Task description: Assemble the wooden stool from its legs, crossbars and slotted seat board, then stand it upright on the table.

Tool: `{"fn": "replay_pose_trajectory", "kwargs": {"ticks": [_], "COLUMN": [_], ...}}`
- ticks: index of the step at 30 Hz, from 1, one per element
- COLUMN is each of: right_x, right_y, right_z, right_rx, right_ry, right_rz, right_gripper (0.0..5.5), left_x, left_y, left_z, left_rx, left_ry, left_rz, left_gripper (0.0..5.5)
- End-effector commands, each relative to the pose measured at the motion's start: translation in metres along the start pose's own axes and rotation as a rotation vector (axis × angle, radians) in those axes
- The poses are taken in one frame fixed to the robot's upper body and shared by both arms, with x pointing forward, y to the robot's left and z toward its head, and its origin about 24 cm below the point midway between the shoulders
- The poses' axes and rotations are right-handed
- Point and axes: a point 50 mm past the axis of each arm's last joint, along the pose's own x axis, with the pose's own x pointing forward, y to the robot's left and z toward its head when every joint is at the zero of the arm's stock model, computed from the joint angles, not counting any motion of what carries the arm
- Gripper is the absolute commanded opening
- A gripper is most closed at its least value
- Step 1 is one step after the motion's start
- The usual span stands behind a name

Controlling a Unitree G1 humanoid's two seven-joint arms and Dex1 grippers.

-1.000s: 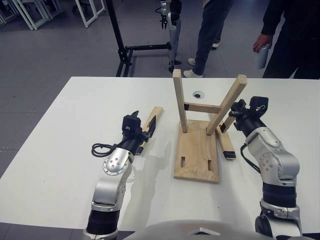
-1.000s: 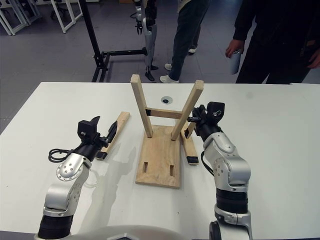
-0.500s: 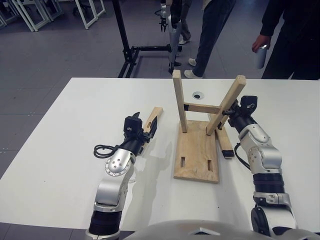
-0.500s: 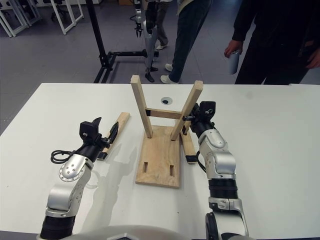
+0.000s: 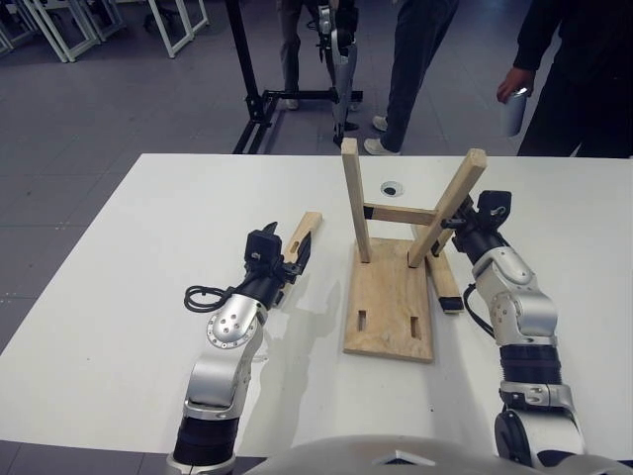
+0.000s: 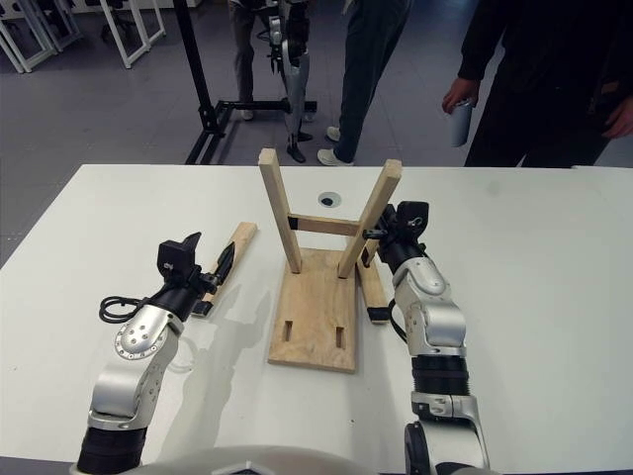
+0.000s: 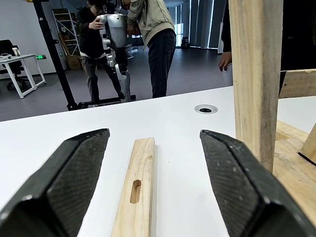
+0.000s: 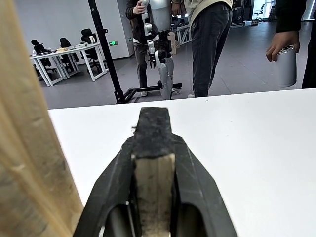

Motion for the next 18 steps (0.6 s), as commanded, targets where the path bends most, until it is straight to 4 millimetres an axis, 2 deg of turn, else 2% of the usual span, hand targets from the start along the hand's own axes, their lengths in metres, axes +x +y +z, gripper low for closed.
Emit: {"fn": "replay_pose_trajectory", "kwargs": {"ticks": [1, 8, 15, 18], "right_x": [-0.003, -0.002, -0.002, -0.004], "right_y": [0.0, -0.008, -0.009, -0.008], "right_z": [-0.012, -0.01, -0.003, -0.005], "right_rx": [0.012, -0.008, -0.005, -0.003], "right_ry": [0.049, 0.04, 0.016, 0.023], "right_rz": [-0.01, -0.032, -0.036, -0.039], "right_gripper": [0.42, 0.42, 0.42, 0.42], "left_x": [0.0, 0.0, 0.0, 0.0], "left_y": [-0.001, 0.001, 0.001, 0.001], "left_z": [0.002, 0.003, 0.003, 0.004], "left_rx": [0.018, 0.023, 0.028, 0.027], "left_ry": [0.0, -0.001, -0.002, -0.003], "left_rz": [-0.011, -0.009, -0.008, -0.008], "left_gripper": [3.4, 3.4, 3.4, 3.4]}}
